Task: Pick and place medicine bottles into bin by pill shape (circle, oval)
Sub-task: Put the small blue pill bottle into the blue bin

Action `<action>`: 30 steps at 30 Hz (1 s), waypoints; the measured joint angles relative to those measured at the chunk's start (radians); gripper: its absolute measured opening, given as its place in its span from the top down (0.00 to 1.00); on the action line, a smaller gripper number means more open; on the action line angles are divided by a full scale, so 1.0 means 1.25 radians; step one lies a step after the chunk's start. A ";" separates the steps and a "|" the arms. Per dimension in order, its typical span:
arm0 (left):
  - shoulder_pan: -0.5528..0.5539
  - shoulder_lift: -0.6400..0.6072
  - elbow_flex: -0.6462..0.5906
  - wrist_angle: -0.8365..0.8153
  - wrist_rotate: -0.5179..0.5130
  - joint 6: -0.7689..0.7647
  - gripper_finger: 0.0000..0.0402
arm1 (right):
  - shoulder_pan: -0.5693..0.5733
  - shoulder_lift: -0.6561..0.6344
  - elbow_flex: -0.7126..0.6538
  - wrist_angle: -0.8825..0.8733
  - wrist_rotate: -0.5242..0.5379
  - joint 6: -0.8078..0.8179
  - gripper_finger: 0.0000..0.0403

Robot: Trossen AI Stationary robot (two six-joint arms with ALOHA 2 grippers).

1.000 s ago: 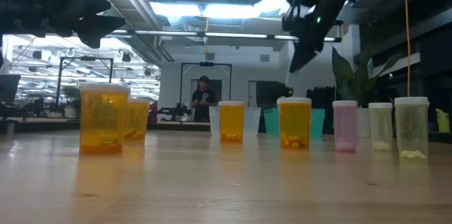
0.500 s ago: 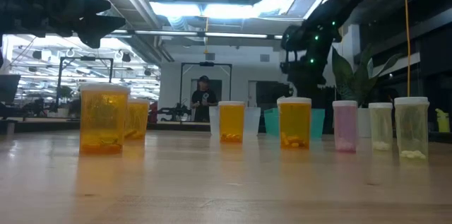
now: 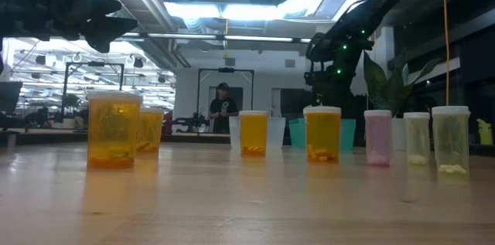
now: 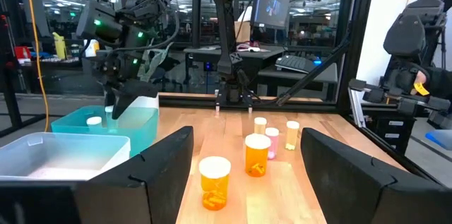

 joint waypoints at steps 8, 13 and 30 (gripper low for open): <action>0.000 0.000 0.000 0.000 0.000 0.000 0.37 | 0.000 0.000 0.000 -0.009 -0.001 -0.052 0.73; 0.000 0.000 0.000 0.000 0.000 0.000 0.37 | -0.001 0.000 0.000 -0.010 -0.020 -0.052 0.73; 0.000 0.000 0.000 0.000 0.000 0.000 0.37 | -0.001 0.000 0.000 -0.007 -0.021 -0.042 0.68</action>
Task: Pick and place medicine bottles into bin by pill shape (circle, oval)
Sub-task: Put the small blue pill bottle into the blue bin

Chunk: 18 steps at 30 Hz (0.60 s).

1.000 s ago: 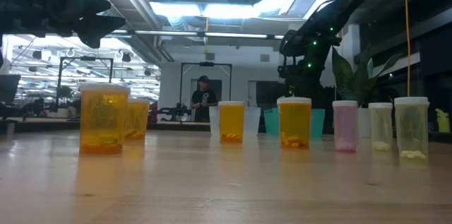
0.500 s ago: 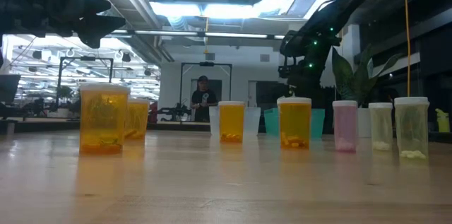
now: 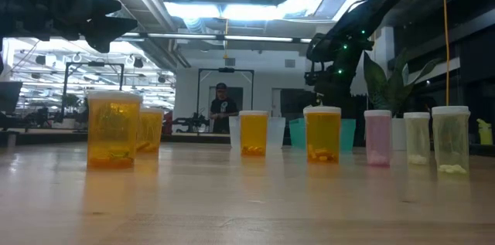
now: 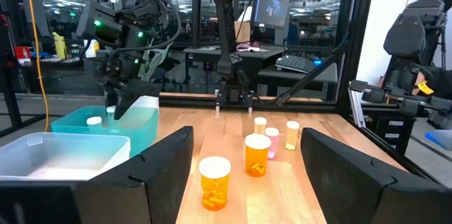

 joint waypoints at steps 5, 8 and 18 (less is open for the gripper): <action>0.000 0.000 0.000 0.000 0.000 0.000 0.37 | 0.000 0.000 0.000 0.000 0.000 -0.001 0.68; 0.000 0.000 0.000 0.000 0.000 0.000 0.37 | 0.000 0.000 0.000 0.000 0.000 -0.001 0.68; 0.000 0.000 0.000 0.000 0.000 0.000 0.37 | 0.000 0.000 0.000 0.004 0.000 -0.002 0.67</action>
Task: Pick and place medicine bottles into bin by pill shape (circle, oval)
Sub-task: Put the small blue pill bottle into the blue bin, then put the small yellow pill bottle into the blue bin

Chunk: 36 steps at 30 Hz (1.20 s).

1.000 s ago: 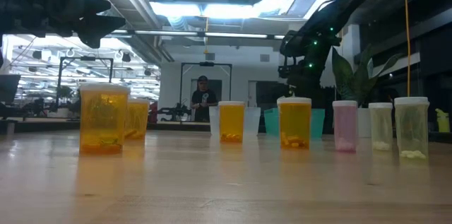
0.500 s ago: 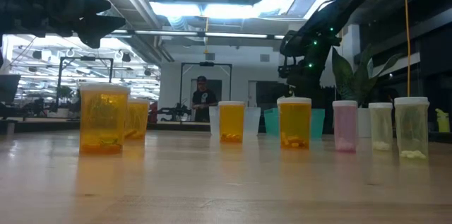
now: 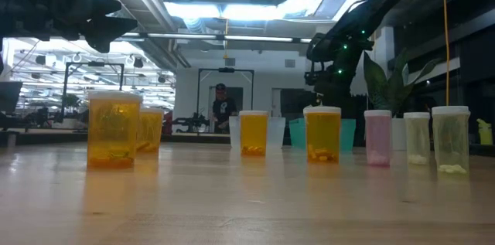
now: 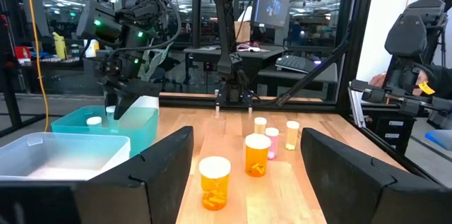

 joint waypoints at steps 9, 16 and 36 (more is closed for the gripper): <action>0.000 0.000 0.000 0.000 0.000 0.000 0.37 | 0.000 0.000 0.000 0.003 0.000 0.000 0.46; 0.000 0.000 0.000 0.000 0.000 0.000 0.37 | 0.000 0.000 0.004 -0.006 0.000 0.021 0.40; 0.000 0.000 0.000 0.000 0.000 -0.001 0.37 | 0.147 -0.028 0.249 -0.538 0.000 0.212 0.46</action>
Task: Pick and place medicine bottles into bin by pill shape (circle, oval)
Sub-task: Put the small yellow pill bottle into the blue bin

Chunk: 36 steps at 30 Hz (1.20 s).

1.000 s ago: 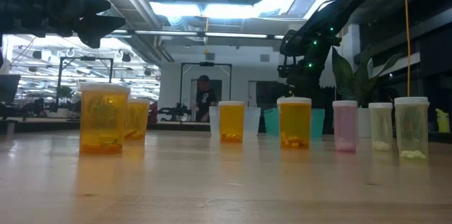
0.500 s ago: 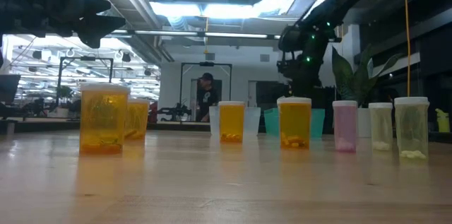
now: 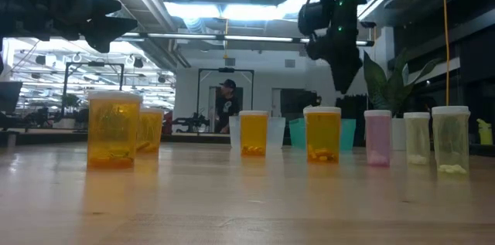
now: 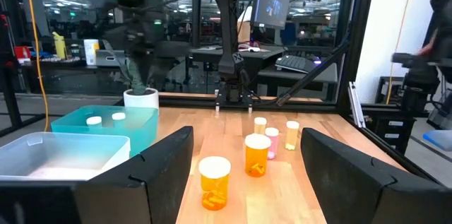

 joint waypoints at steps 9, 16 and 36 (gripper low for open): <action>0.000 0.000 0.000 0.000 0.000 0.000 0.37 | 0.159 -0.165 -0.144 -0.015 0.001 0.106 0.46; 0.000 0.000 0.000 0.000 0.000 -0.001 0.37 | 0.294 -0.352 -0.289 -0.011 0.076 0.316 0.46; 0.000 0.000 0.000 0.000 0.000 0.007 0.37 | 0.528 -0.465 -0.612 0.233 -0.096 0.544 0.46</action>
